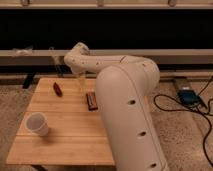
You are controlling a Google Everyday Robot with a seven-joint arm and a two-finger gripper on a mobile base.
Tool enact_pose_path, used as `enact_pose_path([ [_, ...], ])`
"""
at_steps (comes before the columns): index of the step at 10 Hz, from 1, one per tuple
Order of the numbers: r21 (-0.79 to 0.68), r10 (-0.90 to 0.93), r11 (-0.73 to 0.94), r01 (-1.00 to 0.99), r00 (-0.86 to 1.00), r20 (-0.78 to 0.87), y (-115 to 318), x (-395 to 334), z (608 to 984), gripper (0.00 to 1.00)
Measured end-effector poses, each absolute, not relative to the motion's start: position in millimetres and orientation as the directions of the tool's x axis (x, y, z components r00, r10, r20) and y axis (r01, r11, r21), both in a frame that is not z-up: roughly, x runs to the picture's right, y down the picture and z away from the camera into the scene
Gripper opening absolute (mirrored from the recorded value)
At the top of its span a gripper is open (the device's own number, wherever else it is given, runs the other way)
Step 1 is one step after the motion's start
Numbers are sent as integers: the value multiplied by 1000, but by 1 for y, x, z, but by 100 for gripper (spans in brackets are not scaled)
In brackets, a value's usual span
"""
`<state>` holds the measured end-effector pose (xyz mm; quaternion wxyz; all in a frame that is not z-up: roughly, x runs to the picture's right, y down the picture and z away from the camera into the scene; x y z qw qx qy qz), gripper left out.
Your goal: Place the pepper in the ceramic cup
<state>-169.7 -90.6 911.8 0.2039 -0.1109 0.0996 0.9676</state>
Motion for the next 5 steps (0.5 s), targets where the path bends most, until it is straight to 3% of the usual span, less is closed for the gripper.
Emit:
enact_pose_path([
  [2,158,318,-914,-374,-902,-292,-94,-168,912,80],
  [5,263,-2,-957,-122,-905,-425,-114,-158,904,80],
])
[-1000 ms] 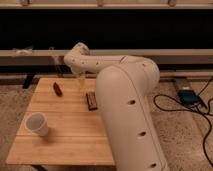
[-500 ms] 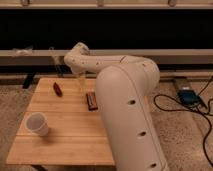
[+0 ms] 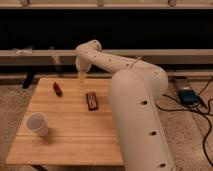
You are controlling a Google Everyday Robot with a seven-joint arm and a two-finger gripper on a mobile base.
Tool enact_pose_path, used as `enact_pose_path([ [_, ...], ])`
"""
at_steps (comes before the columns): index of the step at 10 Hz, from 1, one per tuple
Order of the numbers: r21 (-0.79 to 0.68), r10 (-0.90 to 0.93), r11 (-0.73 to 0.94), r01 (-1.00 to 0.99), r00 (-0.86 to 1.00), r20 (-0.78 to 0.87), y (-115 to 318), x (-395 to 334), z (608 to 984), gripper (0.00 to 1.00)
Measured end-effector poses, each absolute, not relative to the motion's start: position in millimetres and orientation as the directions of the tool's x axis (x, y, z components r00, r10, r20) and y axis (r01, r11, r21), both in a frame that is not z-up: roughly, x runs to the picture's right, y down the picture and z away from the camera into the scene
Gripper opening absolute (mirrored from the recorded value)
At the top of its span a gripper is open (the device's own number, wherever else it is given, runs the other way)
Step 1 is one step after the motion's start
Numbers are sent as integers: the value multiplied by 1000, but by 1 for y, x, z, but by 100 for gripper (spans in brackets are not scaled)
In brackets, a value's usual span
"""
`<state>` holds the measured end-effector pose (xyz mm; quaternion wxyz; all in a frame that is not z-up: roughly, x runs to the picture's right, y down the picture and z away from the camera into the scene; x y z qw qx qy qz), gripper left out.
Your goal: Place the pepper in the ceramic cup
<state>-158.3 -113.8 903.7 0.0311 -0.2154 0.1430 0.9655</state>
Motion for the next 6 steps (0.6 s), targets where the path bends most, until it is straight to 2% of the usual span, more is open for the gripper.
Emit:
enact_pose_path([
  [1,280,-60,-957,-76,-891,-450,-125,-150,895,80],
  [6,282,-122,-959,-16,-876,-466,-162,-134,867,80],
])
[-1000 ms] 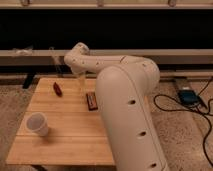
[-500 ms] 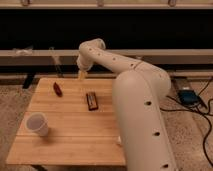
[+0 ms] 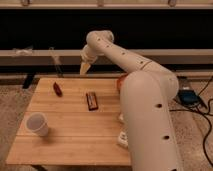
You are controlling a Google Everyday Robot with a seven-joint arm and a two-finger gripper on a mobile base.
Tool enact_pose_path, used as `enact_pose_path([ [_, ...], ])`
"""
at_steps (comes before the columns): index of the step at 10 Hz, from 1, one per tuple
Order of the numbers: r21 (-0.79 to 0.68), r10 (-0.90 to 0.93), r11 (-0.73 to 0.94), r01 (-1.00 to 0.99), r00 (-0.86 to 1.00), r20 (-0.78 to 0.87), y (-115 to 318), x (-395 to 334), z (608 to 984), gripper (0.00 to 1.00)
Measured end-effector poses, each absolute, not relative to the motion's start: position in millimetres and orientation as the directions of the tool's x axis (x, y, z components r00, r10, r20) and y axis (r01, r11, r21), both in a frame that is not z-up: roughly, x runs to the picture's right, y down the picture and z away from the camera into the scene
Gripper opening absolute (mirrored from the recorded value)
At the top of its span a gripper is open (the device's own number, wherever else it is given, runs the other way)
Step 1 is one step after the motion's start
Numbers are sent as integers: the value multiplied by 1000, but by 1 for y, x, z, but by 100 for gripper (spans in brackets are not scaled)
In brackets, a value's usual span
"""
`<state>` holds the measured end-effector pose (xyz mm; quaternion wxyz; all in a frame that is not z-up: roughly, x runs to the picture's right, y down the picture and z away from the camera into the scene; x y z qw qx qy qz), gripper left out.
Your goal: Place the pepper in the ceramic cup
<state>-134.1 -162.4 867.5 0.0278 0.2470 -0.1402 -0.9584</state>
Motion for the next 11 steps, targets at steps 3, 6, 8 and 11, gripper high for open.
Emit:
enact_pose_path([
  [3,282,-174,-959,30,-847,-502,-207,-141,865,80],
  [6,292,-236,-953,78,-797,-556,-241,-158,876,80],
  [8,292,-251,-952,91,-778,-576,-250,-161,878,80],
  [11,291,-253,-952,93,-776,-578,-251,-161,879,80],
])
